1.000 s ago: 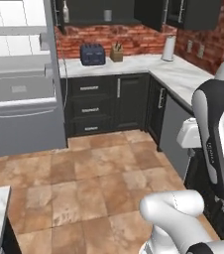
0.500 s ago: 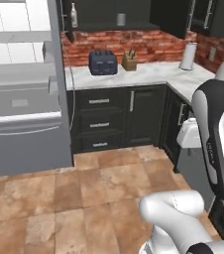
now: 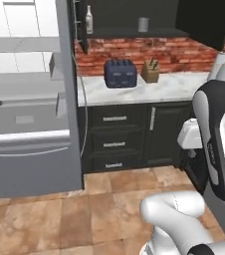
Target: There is a bowl on the dining counter. Grab a lemon wedge from the fridge and place it in the bowl. Then get the liquor bottle and glass cup from the cabinet and place them next to the bowl.
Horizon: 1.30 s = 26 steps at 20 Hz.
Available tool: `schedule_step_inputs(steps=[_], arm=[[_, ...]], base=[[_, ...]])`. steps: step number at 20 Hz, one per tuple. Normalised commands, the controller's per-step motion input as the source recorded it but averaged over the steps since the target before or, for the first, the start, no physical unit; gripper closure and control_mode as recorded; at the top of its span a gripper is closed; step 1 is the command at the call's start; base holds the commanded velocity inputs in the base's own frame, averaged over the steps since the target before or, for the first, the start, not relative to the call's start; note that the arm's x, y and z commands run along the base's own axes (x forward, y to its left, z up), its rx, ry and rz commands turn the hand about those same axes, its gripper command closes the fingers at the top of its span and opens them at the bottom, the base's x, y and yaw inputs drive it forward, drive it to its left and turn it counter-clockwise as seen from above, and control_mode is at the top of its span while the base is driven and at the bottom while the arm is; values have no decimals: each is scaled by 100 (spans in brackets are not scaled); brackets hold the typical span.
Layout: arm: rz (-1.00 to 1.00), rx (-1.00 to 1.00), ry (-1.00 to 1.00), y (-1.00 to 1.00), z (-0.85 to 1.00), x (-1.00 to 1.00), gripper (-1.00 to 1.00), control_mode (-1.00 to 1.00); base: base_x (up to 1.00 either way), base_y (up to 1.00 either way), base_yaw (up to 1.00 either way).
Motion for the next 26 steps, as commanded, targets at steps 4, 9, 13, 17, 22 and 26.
schedule_step_inputs(steps=[4, 9, 13, 17, 22, 26], arm=[[0, 0, 0, 0, 0, 0, -100, 100], [0, 0, 0, 0, 0, 0, -100, 100], [0, 0, 0, 0, 0, 0, -100, 100], [0, 0, 0, 0, 0, 0, -100, 100], [0, 0, 0, 0, 0, 0, -100, 100], [0, 0, 0, 0, 0, 0, -100, 100]], base=[[100, -36, 8], [97, -42, 8], [84, -47, 12], [77, -40, 11], [61, -42, 10], [64, -44, 9]])
